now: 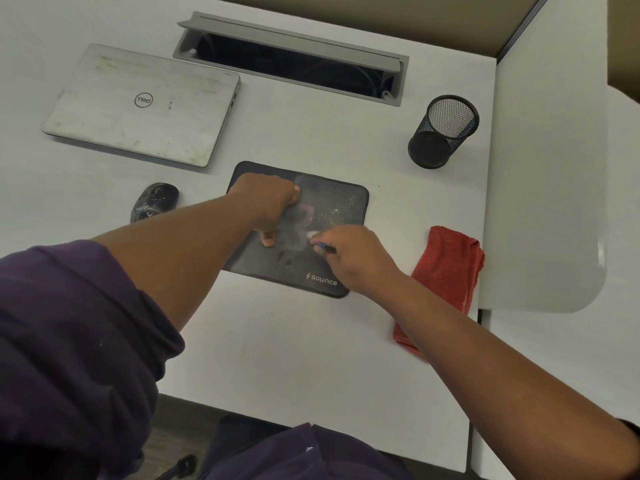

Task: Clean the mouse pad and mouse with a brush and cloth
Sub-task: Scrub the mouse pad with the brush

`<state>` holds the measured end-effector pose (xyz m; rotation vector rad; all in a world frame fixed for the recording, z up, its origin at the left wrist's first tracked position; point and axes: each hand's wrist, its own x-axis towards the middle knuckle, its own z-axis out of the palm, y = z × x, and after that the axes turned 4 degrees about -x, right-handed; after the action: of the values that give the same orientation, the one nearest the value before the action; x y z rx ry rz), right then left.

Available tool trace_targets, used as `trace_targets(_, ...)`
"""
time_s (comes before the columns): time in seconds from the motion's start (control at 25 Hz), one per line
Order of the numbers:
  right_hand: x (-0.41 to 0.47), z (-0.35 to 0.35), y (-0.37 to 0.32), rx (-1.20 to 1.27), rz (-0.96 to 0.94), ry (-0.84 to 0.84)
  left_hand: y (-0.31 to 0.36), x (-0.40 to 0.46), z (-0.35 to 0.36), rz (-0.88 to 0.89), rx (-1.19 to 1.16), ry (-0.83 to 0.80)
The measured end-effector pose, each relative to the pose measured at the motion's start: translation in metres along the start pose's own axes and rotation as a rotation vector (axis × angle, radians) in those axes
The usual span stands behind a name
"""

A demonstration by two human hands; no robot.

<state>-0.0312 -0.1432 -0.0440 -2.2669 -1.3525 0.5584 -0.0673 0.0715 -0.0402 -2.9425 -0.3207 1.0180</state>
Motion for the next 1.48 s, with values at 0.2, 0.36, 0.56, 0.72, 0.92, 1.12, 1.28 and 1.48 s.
trace_targets(0.2, -0.013, -0.006, -0.015, 0.326, 0.015, -0.229, 0.000, -0.001, 0.000, 0.001, 0.007, 0.000)
trace_targets(0.36, -0.001, -0.007, -0.005, 0.199, 0.161, 0.045, 0.000, 0.000, 0.000, 0.009, -0.018, 0.005)
trace_targets(0.56, -0.002, 0.007, -0.012, 0.497, 0.187, 0.025, -0.001, 0.000, 0.000, 0.011, -0.014, 0.003)
trace_targets(0.72, 0.012, 0.013, -0.012, 0.300, 0.278, 0.029, 0.001, 0.000, -0.001, 0.004, -0.019, 0.002)
trace_targets(0.92, 0.012, 0.007, -0.008, 0.629, 0.322, 0.114, 0.000, 0.001, 0.000, 0.005, -0.022, 0.005)
trace_targets(1.12, 0.014, 0.014, -0.011, 0.344, 0.238, -0.105, 0.000, 0.000, 0.000, 0.005, -0.026, 0.000)
trace_targets(1.28, 0.019, 0.007, -0.008, 0.455, 0.285, 0.067, 0.000, 0.001, 0.000, 0.004, -0.038, 0.006)
trace_targets(1.48, 0.011, -0.003, 0.006, 0.345, 0.254, 0.130, -0.003, 0.001, 0.003, -0.002, -0.052, 0.010)
